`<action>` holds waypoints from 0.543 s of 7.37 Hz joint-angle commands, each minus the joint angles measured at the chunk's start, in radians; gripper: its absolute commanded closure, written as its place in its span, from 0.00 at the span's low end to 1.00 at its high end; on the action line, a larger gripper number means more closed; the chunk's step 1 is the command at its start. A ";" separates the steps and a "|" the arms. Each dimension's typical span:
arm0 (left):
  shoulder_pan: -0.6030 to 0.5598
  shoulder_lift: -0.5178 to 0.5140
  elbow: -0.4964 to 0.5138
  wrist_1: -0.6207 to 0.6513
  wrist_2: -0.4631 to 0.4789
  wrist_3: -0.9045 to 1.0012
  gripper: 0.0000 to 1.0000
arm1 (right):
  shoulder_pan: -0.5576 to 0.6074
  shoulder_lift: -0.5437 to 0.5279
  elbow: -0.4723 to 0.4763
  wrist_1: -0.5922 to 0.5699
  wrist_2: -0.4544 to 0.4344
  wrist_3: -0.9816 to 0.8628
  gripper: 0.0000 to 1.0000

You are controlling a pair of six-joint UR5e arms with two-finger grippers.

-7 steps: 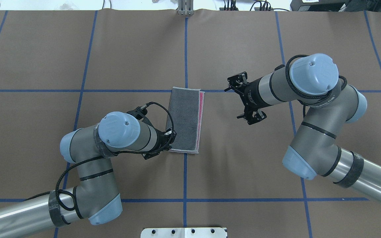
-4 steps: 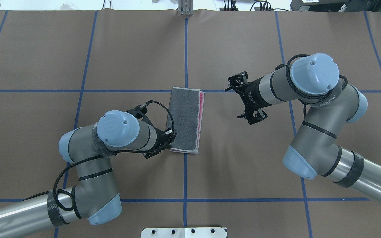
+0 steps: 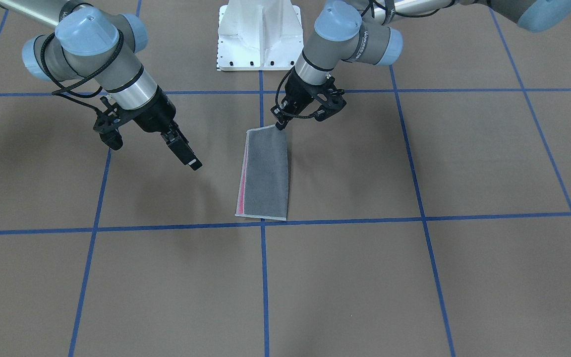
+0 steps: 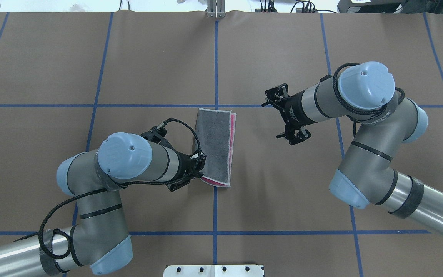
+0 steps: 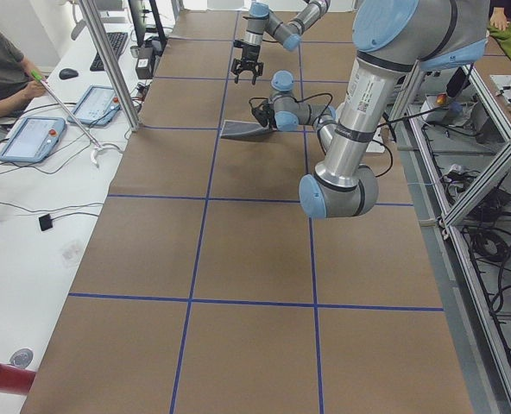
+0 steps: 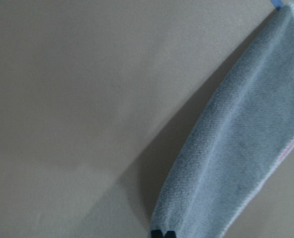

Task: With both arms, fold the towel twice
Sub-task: 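Lower the left gripper onto the near end of the grey towel strip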

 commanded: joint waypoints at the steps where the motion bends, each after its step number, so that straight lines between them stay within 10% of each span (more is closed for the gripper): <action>1: 0.060 0.009 -0.015 0.001 0.073 -0.051 1.00 | 0.000 0.000 0.003 0.000 0.002 0.000 0.00; 4: 0.082 0.113 -0.115 0.003 0.101 -0.081 1.00 | 0.002 -0.002 0.003 0.000 0.005 0.000 0.00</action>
